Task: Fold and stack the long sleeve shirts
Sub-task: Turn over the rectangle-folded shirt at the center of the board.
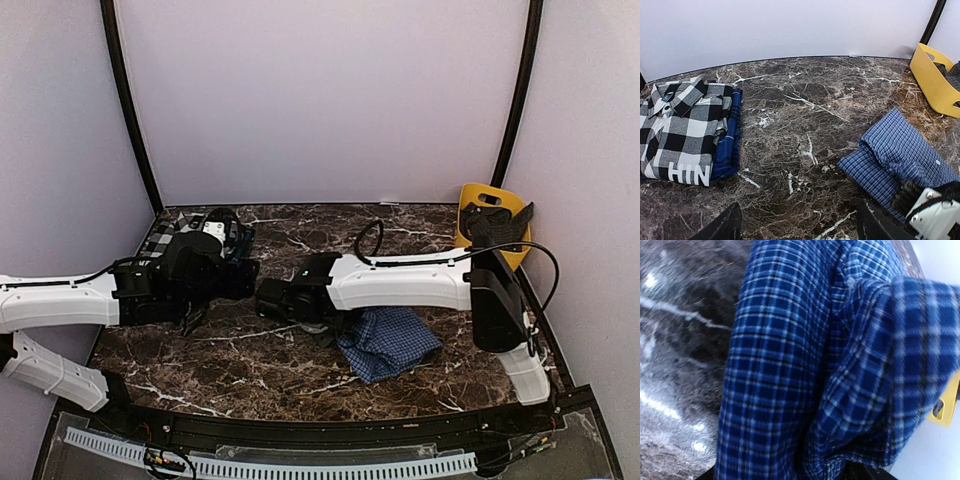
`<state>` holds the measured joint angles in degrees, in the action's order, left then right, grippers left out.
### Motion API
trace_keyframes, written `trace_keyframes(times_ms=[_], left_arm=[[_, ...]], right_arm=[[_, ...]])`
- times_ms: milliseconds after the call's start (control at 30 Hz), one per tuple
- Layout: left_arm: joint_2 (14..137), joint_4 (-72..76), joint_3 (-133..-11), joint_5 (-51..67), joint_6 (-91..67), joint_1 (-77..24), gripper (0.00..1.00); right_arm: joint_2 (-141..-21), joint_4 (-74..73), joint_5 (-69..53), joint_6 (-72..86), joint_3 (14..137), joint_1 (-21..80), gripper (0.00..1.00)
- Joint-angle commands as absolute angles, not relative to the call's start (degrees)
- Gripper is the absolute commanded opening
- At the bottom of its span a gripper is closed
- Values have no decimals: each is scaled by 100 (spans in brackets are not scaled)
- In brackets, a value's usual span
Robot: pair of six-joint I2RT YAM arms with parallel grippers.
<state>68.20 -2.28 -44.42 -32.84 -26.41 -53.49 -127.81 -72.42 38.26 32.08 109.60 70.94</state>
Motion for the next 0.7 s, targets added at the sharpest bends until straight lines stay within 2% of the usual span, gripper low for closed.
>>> trace_keyframes(times_ms=[0, 100, 367, 500, 667], left_arm=[[6570, -551, -4434, -3559, -2639, -5254, 77], [6442, -601, -4469, -3584, -2562, -5144, 78], [6464, -529, -4509, -3312, -2495, -5035, 79], [6671, -374, -4444, -2692, -2723, -5028, 79], [7069, 414, -4159, -1274, -3218, -5036, 79]], right_arm=[[-12892, -7231, 3526, 3465, 11294, 7450, 70], [-12692, -6919, 3238, 3394, 11234, 7653, 84], [-10748, -4779, 1575, 2711, 9389, 7662, 90], [-9816, -4086, 1101, 2574, 8402, 6906, 90], [-9113, -3463, 386, 2310, 7424, 5517, 90]])
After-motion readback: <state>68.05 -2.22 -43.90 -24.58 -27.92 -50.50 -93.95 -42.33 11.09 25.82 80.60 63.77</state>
